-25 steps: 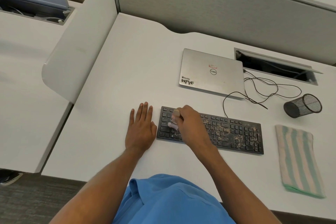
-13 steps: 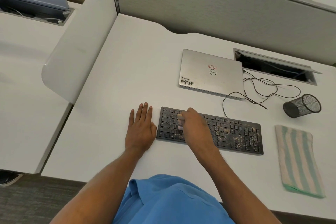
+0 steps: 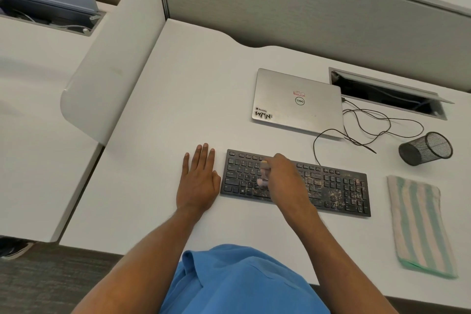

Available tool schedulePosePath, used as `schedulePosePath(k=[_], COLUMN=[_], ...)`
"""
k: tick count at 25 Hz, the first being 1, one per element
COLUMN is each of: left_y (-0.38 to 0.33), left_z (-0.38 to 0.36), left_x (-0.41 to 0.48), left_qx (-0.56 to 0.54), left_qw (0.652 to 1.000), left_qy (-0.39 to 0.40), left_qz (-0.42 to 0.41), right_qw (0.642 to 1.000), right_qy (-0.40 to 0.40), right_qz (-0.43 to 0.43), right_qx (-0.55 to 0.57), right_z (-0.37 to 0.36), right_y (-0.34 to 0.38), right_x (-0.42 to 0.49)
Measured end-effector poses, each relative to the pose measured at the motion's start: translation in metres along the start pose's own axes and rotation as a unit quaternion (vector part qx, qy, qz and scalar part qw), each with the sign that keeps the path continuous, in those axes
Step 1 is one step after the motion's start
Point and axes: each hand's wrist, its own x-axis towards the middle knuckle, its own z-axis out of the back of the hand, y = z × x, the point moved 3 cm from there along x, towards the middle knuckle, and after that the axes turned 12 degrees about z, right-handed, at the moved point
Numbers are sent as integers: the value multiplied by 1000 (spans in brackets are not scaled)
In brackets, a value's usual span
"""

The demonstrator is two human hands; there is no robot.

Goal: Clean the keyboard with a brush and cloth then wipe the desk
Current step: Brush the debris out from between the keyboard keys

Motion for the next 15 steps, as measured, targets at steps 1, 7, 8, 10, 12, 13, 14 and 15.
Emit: schedulePosePath(k=[1,7,8,10,12,13,14,15], left_y=[0,-1,0,0,0,0,0,0], left_z=[0,0,0,1,1,1,1,1], left_x=[0,0,0,0,0,0,0,1], left_qx=[0,-3,-2,2,4,5,6,7], left_qw=[1000,1000,1000,1000,1000,1000,1000,1000], left_qy=[0,1,1,5,7,7,8,8], left_qz=[-1,2,2,4,5,5,5,5], right_qw=[1000,991,987,980,986,988,986,978], right_qy=[0,62,73,74,44,34,24,15], right_qz=[-7,73,96,123,102,87,84,93], right_qx=[0,-97,-108,-141,-126,-127,-144,-189], right_z=[4,-17,-23,-25,-16,-10,-3,2], right_y=[3,21,24,23,13,8,8,9], right_x=[3,17,16,12,8,8,7,9])
